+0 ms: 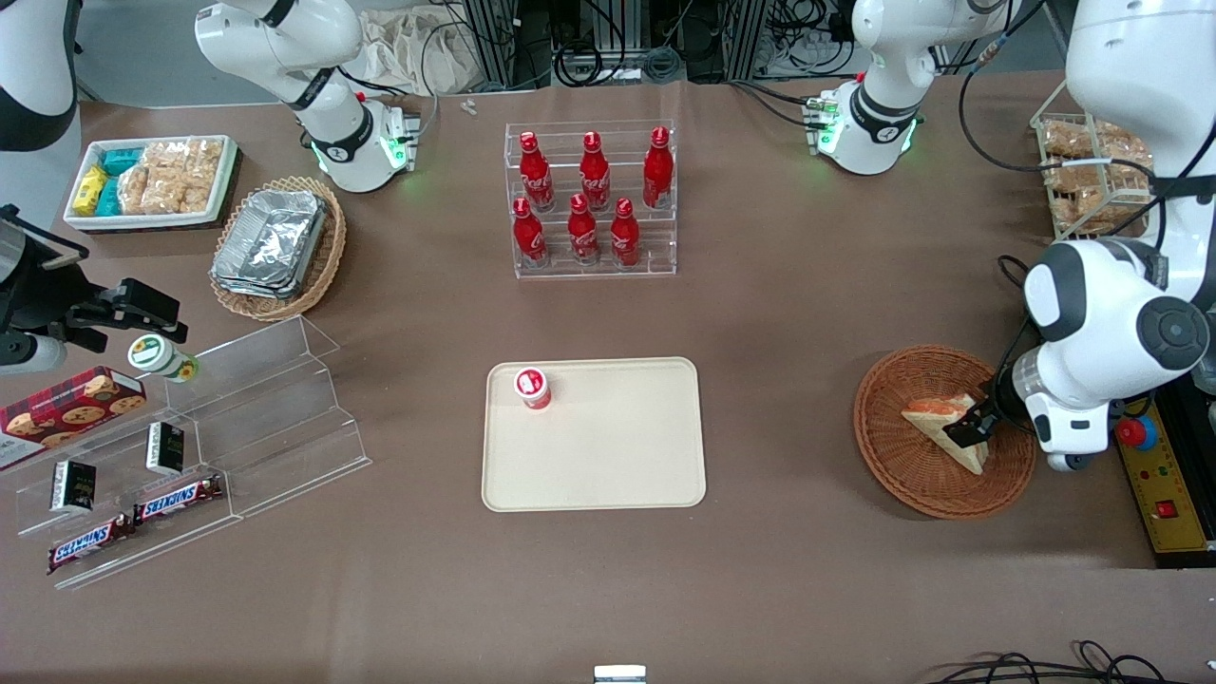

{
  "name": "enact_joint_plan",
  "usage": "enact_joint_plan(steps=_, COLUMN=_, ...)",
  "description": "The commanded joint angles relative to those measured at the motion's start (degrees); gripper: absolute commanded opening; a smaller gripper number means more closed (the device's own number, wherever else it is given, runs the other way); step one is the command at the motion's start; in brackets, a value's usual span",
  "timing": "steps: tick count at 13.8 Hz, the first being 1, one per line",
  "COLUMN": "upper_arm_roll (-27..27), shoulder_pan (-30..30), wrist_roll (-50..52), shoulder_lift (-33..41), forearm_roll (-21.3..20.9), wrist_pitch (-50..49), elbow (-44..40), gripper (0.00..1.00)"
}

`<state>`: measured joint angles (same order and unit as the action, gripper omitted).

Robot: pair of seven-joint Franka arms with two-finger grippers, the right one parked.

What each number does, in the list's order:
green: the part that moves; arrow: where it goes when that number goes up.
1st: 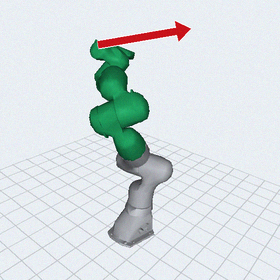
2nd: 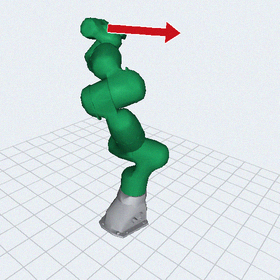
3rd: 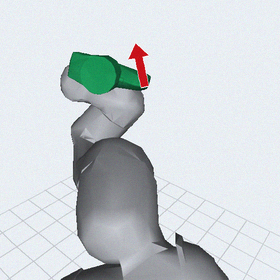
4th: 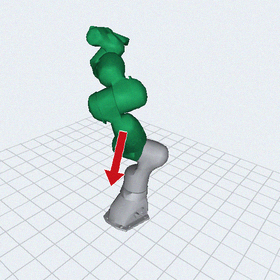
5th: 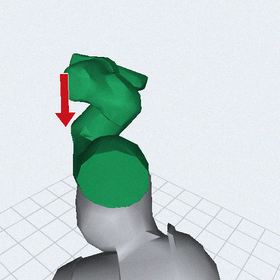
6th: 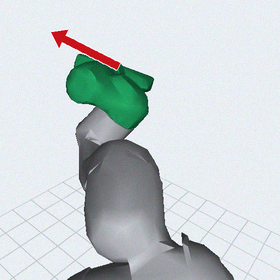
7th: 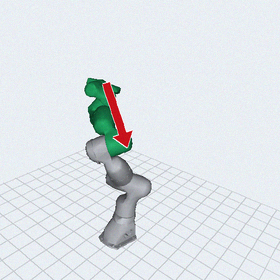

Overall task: Place sandwich from basket to tray
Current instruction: 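Lower the left gripper into the basket and grasp the sandwich wedge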

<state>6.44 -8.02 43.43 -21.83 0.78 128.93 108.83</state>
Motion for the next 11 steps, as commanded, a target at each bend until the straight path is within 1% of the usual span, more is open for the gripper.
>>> enact_joint_plan(steps=1, upper_arm_roll=-0.99, shoulder_pan=0.03, wrist_roll=1.75, shoulder_lift=-1.2, forearm_roll=-1.38, wrist_pitch=5.25, elbow=3.82, gripper=1.0)
enact_joint_plan(steps=2, upper_arm_roll=-1.17, shoulder_pan=-0.06, wrist_roll=2.01, shoulder_lift=-1.29, forearm_roll=-1.83, wrist_pitch=7.45, elbow=4.72, gripper=1.0)
enact_joint_plan(steps=5, upper_arm_roll=-1.17, shoulder_pan=0.03, wrist_roll=3.07, shoulder_lift=-2.78, forearm_roll=-1.83, wrist_pitch=9.57, elbow=4.81, gripper=1.0)
enact_joint_plan(steps=6, upper_arm_roll=-1.17, shoulder_pan=0.03, wrist_roll=3.33, shoulder_lift=-3.56, forearm_roll=-1.83, wrist_pitch=10.63, elbow=4.9, gripper=0.97)
enact_joint_plan(steps=7, upper_arm_roll=-1.17, shoulder_pan=0.11, wrist_roll=4.29, shoulder_lift=-3.92, forearm_roll=-1.83, wrist_pitch=11.16, elbow=4.73, gripper=0.7)
enact_joint_plan(steps=9, upper_arm_roll=-1.17, shoulder_pan=0.29, wrist_roll=5.7, shoulder_lift=-3.58, forearm_roll=-1.83, wrist_pitch=11.17, elbow=4.64, gripper=0.03)
enact_joint_plan(steps=10, upper_arm_roll=-1.17, shoulder_pan=0.03, wrist_roll=5.96, shoulder_lift=-3.22, forearm_roll=-1.83, wrist_pitch=10.73, elbow=4.73, gripper=0.0)
enact_joint_plan(steps=11, upper_arm_roll=-1.17, shoulder_pan=-0.06, wrist_roll=5.36, shoulder_lift=-2.96, forearm_roll=-1.83, wrist_pitch=10.38, elbow=4.9, gripper=0.0)
